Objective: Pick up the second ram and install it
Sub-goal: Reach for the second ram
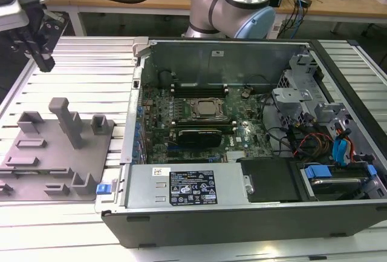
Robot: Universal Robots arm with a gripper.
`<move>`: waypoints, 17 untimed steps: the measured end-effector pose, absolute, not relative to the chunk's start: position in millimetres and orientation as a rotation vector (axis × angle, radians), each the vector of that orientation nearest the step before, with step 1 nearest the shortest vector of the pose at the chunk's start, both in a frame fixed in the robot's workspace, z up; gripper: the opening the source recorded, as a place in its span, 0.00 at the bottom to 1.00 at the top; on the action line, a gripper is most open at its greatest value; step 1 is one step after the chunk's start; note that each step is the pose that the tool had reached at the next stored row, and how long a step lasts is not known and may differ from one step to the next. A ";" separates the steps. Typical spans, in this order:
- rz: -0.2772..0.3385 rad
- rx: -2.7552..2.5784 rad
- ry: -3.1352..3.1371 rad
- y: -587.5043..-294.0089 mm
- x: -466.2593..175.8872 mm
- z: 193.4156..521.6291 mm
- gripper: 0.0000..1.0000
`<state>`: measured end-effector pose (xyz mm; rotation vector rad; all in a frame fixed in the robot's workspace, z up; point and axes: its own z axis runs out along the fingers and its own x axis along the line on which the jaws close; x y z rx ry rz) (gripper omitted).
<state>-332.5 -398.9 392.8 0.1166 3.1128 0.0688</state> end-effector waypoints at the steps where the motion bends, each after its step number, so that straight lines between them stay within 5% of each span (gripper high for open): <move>1: 0.069 0.117 3.113 -398.8 -334.6 392.8 0.11; 17: 0.069 0.116 3.113 -398.9 -400.2 392.6 0.11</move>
